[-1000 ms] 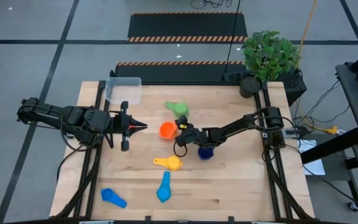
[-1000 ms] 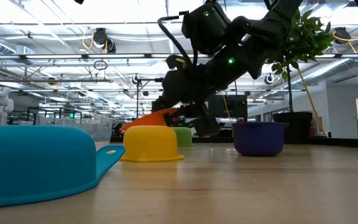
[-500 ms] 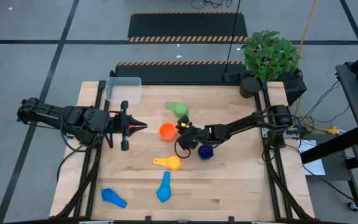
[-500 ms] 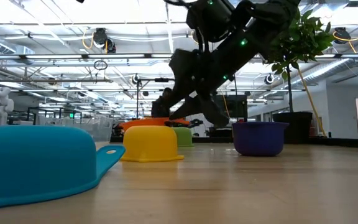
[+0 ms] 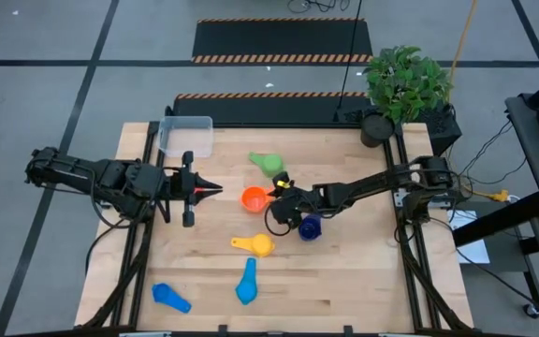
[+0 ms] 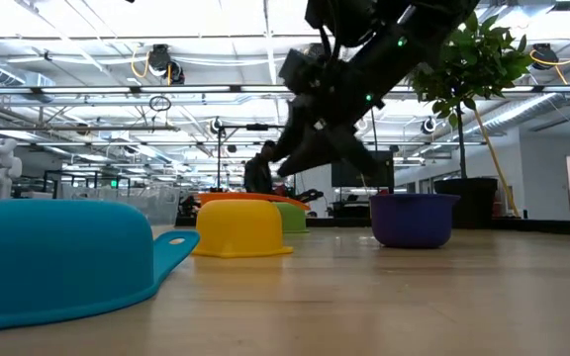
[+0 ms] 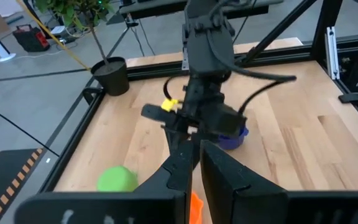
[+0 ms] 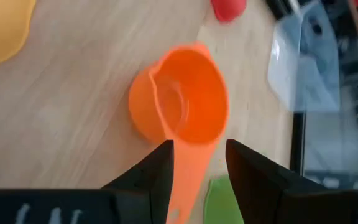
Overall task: Nest measuring cups in basket
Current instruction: Move the orange measuring cup to the center
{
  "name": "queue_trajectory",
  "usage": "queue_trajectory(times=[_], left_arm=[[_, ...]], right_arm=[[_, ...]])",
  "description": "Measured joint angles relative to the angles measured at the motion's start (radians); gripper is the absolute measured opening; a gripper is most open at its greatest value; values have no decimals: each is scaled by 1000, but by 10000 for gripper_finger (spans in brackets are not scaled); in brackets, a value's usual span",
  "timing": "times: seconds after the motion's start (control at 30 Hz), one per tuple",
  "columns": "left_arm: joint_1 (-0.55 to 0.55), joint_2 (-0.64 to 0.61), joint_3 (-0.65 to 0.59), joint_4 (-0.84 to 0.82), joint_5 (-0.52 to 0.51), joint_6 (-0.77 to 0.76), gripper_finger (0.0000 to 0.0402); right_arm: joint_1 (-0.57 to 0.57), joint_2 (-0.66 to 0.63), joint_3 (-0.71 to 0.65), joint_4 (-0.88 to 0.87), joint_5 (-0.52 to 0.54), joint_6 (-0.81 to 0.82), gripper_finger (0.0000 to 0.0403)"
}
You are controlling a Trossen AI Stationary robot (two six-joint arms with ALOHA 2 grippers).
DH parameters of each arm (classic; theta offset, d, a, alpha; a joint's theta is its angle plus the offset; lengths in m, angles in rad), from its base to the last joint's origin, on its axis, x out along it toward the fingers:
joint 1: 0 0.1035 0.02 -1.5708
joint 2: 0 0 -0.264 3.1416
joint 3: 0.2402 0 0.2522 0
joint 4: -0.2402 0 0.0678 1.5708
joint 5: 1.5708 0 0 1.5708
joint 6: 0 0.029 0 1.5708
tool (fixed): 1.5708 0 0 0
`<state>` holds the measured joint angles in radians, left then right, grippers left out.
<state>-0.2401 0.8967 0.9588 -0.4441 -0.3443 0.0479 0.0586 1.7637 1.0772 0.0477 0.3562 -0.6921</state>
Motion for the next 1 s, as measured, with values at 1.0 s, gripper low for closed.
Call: queue_trajectory(times=[1.0], left_arm=[[6, 0, 0, 29, -20, 92, 37]], right_arm=[[-193, -97, -135, -2, -100, 431, 114]])
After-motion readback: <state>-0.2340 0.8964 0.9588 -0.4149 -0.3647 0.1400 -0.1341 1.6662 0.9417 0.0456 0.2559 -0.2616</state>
